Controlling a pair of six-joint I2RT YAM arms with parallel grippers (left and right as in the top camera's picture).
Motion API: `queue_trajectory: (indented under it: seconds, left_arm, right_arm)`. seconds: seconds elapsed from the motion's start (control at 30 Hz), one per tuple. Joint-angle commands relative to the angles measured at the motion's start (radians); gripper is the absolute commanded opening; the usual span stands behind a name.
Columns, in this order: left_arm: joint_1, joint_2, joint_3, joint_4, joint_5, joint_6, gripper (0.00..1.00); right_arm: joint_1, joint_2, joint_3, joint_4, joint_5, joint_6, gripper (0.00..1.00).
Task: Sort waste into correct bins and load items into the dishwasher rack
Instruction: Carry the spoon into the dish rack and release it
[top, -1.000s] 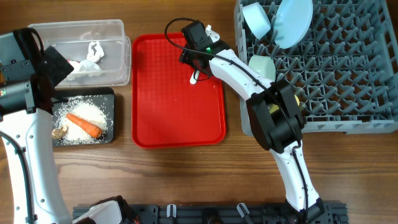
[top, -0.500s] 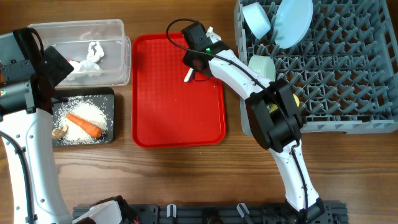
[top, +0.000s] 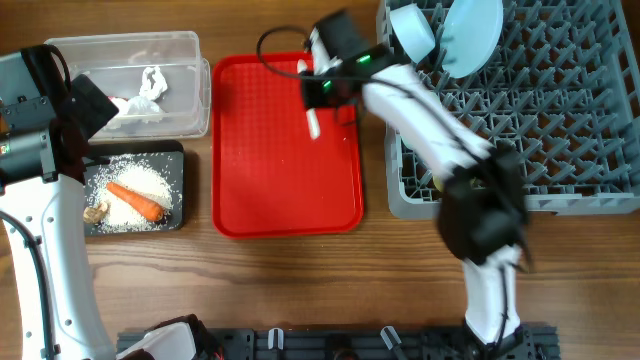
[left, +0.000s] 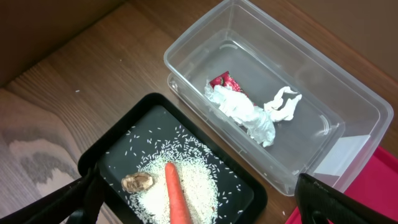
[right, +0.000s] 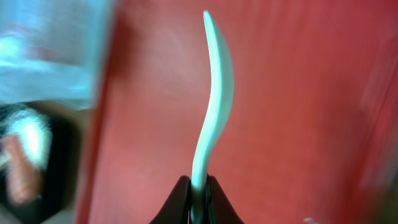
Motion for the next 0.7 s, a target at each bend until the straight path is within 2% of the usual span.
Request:
queue_trajectory:
  seconds: [0.0,0.1,0.27,0.47,0.57,0.67]
  left_arm:
    - [0.006,-0.007,0.016,0.002,-0.013,0.001,1.00]
    - [0.006,-0.007,0.016,0.002,-0.013,0.001,1.00]
    - [0.006,-0.007,0.016,0.002,-0.013,0.001,1.00]
    - [0.006,-0.007,0.016,0.002,-0.013,0.001,1.00]
    - [0.006,-0.007,0.016,0.002,-0.013,0.001,1.00]
    - [0.006,-0.007,0.016,0.002,-0.013,0.001,1.00]
  right_arm:
    - [-0.068,-0.277,0.014,-0.168,0.068,-0.373,0.04]
    - [-0.136,-0.418,0.014,-0.336,0.330,-0.440,0.04]
    - [-0.264,-0.460,0.010,-0.508,0.390,-0.492,0.04]
    - [-0.459,-0.438,-0.162,-0.409,0.345,-0.432,0.04]
    - [-0.512,-0.436,-0.283,-0.317,0.249,-0.432,0.04]
    - [-0.519,-0.435,-0.380,-0.222,0.238,-0.435,0.04]
